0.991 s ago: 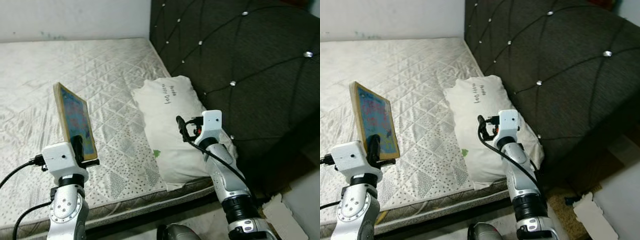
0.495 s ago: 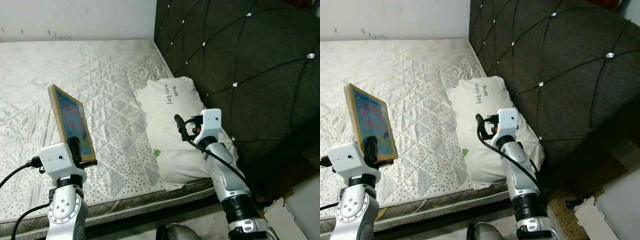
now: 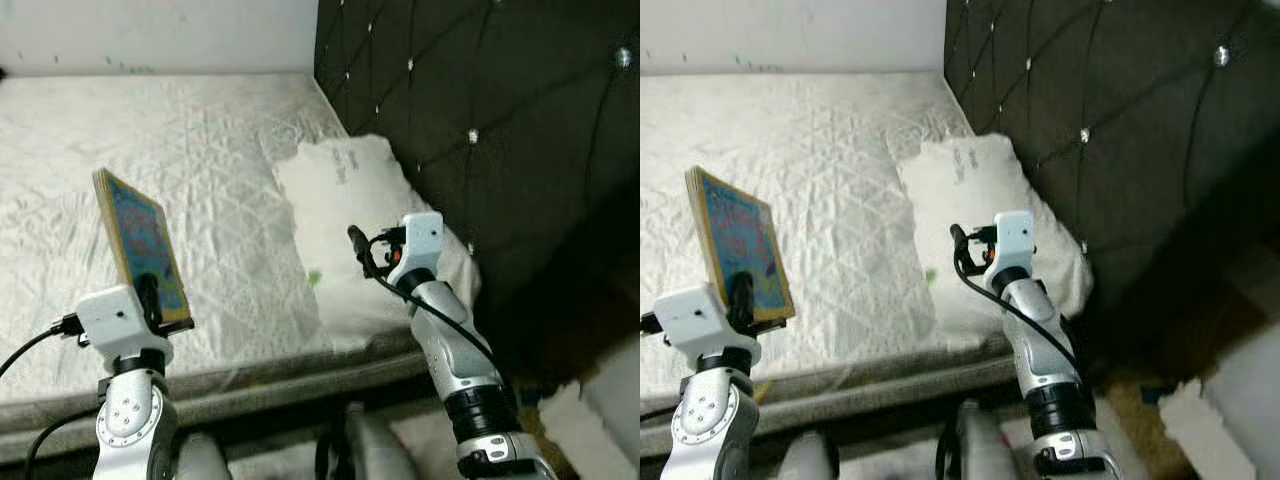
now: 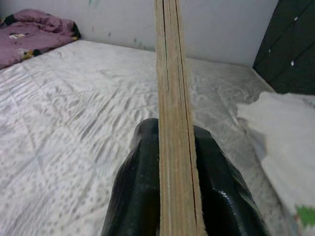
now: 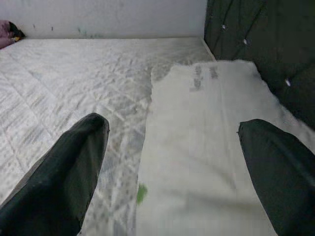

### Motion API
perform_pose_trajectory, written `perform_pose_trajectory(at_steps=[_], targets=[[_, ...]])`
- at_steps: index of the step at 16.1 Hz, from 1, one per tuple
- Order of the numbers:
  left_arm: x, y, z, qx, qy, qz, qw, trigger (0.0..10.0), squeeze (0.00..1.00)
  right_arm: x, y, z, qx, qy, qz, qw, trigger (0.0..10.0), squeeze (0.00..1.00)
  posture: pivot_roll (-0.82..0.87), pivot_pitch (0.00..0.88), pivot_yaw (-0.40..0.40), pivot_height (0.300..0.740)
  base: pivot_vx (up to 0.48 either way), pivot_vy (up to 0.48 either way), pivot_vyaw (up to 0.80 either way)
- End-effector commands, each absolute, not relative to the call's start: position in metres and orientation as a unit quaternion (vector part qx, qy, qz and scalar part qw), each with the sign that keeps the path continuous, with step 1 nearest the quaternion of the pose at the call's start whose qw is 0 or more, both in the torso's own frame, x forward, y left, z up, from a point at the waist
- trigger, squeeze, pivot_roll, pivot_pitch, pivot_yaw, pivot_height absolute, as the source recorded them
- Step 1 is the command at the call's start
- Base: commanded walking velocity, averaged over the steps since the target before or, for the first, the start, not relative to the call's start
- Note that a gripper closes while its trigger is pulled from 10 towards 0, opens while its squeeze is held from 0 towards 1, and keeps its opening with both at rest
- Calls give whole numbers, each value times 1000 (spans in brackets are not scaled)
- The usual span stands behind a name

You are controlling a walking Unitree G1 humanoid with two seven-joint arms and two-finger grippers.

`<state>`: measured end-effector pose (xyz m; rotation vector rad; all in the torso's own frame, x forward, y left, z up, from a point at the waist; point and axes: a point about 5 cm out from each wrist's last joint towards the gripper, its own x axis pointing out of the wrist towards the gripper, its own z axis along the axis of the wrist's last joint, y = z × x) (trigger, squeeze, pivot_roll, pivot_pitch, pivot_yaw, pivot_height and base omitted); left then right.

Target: Clean up the room

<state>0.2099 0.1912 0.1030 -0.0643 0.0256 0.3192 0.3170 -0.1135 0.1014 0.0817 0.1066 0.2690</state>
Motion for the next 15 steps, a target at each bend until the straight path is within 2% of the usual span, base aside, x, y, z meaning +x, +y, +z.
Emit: perform_pose_trajectory(at_steps=[1,12,15], targets=[[213,191,112,-31,-6,163,986,10000,0,318,-116,104,39,51,130,989,10000,0,-3,0,-58,635,0,0,0],[214,191,115,-38,-16,161,986,10000,0,320,-114,104,36,53,135,989,10000,0,-1,0,-64,635,0,0,0],[216,190,117,-40,-21,152,987,10000,0,320,-114,104,35,54,135,989,10000,0,-3,0,-64,635,260,0,0]])
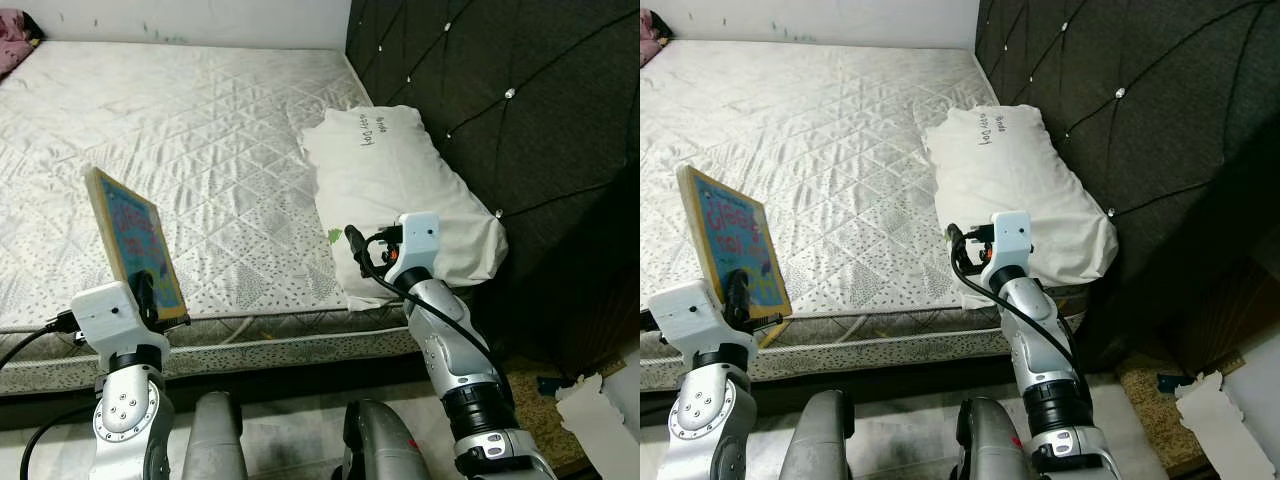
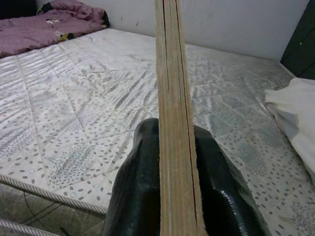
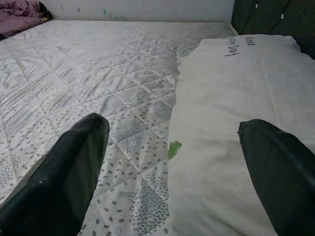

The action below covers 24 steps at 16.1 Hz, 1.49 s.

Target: Clean up the room

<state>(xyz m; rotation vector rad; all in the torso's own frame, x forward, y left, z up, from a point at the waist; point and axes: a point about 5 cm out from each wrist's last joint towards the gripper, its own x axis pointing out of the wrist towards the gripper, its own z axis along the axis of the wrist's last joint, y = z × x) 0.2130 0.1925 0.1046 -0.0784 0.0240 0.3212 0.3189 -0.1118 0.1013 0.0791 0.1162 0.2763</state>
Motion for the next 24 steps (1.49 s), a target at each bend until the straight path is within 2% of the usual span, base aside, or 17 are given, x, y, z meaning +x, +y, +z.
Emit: perform_pose_trajectory(at_steps=[1,10,20,24], targets=[[216,189,117,-41,-21,151,987,10000,0,321,-114,104,35,54,135,989,10000,0,-1,0,-65,635,307,0,0],[217,187,116,-40,-20,142,989,10000,0,321,-114,104,33,54,138,988,10000,0,-1,0,-65,635,340,0,0],[218,185,114,-39,-15,131,991,10000,0,320,-114,103,33,55,138,988,10000,0,-2,0,-64,635,457,0,0],[221,182,112,-54,-5,125,991,10000,0,321,-115,105,34,51,140,988,10000,0,-2,0,-66,635,82,0,0]])
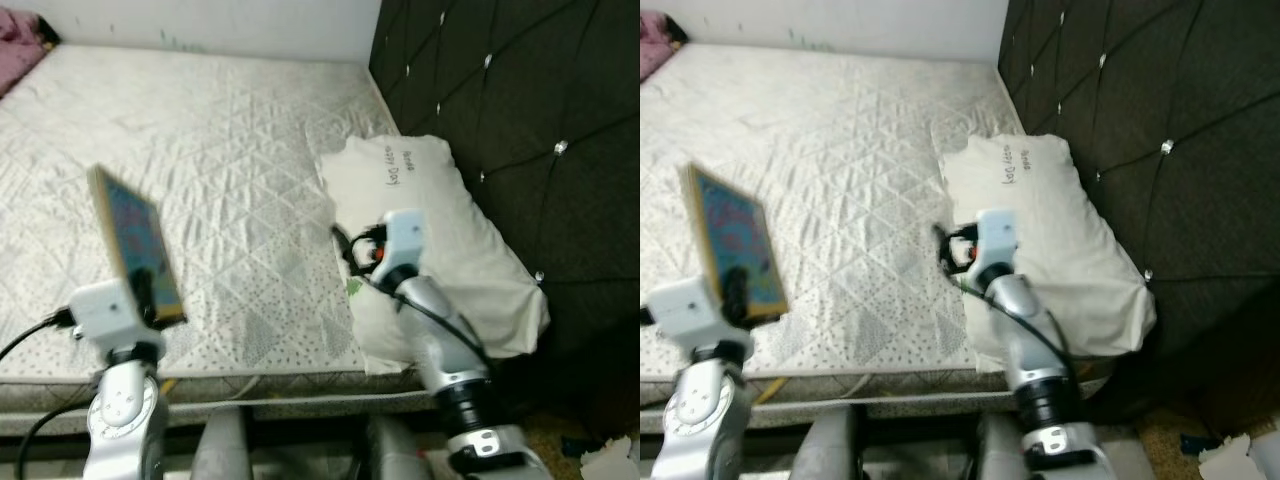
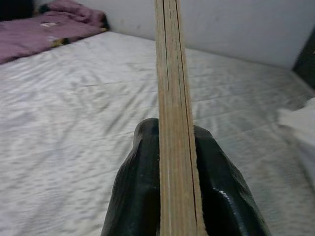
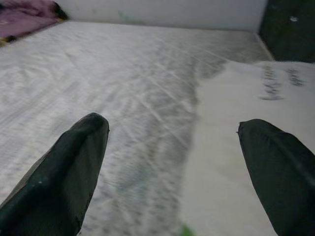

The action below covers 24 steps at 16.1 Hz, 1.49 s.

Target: Clean up the room

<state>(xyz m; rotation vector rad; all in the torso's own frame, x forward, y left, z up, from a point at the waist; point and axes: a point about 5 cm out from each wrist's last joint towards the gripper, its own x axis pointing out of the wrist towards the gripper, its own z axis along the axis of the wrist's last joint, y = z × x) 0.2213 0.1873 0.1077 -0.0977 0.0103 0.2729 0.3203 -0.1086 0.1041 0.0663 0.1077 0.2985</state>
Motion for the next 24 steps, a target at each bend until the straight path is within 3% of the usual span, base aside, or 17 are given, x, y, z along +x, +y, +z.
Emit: perform_pose_trajectory(at_steps=[1,3,8,15,18,24], targets=[[224,183,112,-64,-3,125,990,10000,0,321,-115,106,34,48,144,988,10000,0,-7,0,-68,635,0,0,0],[231,181,109,-79,11,120,990,10000,0,321,-116,107,29,49,145,988,10000,0,-18,0,-75,630,0,0,0],[255,182,113,-89,1,123,988,10000,0,323,-126,114,13,40,143,989,10000,0,-59,0,-94,570,0,0,0],[276,190,119,-112,-17,141,983,10000,0,325,-135,117,-4,40,141,989,10000,0,-72,0,-105,570,0,0,0],[286,190,113,-161,14,137,977,10000,0,325,-137,118,-6,37,139,990,10000,0,-75,0,-107,542,0,0,0],[315,191,114,-223,48,104,968,10000,0,320,-160,122,-39,37,126,991,10000,0,-123,0,-120,542,0,0,0]])
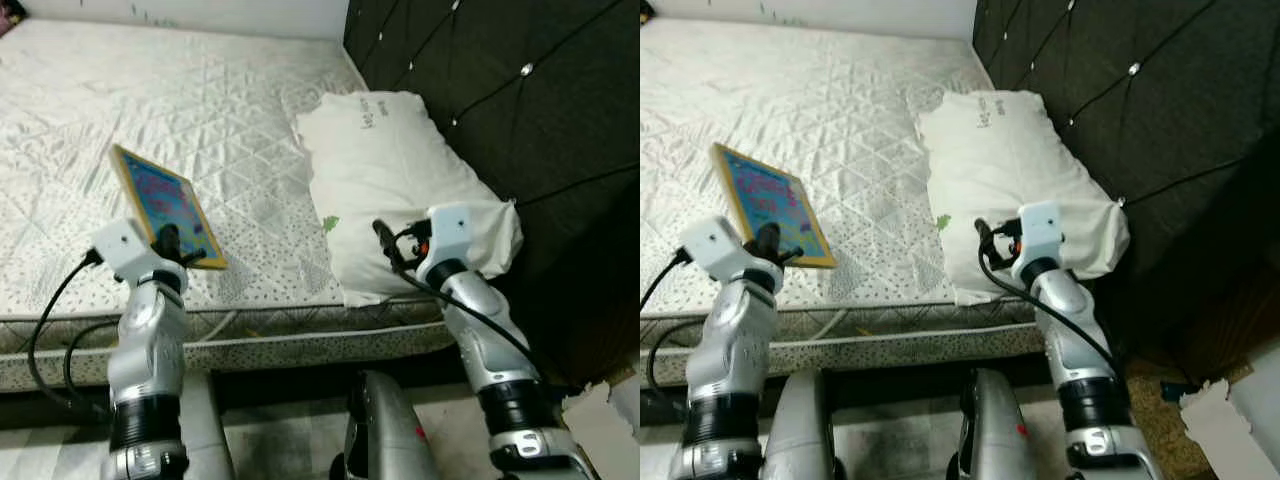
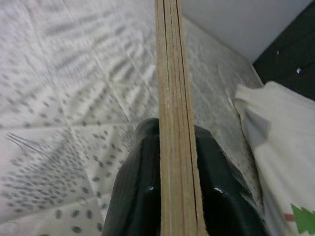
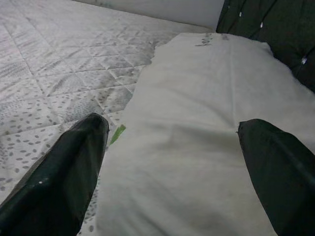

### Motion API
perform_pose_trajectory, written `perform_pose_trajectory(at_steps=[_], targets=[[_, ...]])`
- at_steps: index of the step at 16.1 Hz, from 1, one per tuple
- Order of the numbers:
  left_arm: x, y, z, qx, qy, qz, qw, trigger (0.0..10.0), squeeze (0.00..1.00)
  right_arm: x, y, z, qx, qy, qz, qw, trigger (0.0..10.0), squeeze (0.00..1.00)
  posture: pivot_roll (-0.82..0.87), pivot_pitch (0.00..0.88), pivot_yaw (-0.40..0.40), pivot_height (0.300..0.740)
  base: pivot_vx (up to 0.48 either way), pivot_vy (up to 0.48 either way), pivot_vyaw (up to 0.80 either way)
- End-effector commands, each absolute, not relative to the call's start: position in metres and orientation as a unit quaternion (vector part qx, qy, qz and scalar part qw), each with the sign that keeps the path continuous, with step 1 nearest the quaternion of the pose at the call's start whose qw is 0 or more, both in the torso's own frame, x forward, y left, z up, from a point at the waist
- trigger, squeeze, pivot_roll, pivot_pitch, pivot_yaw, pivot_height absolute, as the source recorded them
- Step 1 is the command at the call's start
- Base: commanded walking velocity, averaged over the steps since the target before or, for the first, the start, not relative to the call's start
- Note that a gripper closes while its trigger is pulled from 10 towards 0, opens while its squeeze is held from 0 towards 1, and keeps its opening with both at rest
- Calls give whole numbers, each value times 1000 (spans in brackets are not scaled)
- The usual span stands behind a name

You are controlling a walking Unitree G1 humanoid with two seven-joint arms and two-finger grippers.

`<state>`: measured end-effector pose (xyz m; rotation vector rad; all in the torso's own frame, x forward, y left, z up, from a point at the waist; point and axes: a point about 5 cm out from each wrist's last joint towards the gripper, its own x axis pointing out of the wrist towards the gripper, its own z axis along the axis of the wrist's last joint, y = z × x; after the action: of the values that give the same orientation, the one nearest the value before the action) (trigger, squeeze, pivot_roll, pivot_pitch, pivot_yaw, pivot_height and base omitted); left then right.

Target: Clean up the room

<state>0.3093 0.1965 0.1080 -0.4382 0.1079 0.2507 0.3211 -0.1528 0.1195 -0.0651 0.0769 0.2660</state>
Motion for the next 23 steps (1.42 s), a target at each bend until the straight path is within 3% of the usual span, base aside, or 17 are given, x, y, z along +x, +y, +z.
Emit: perform_pose_trajectory(at_steps=[1,4,8,13,20,23], targets=[[318,189,113,-228,56,96,967,10000,0,319,-163,124,-46,36,125,990,10000,0,-134,2,-122,542,0,0,0],[333,179,103,-244,113,71,960,10000,0,302,-196,127,-93,49,116,988,10000,0,-190,15,-146,542,0,0,0],[339,153,98,-258,148,19,955,10000,0,280,-214,134,-110,66,125,984,10000,0,-233,39,-166,542,0,0,0],[339,141,97,-282,158,8,946,10000,0,252,-202,132,-114,102,190,970,10000,0,-247,110,-174,542,0,0,0],[347,123,108,-317,161,-45,934,10000,0,241,-195,139,-114,110,194,968,10000,0,-266,158,-193,542,0,0,0],[355,135,109,-318,152,-43,935,10000,0,239,-197,140,-119,111,189,968,10000,0,-274,157,-197,542,0,0,0]])
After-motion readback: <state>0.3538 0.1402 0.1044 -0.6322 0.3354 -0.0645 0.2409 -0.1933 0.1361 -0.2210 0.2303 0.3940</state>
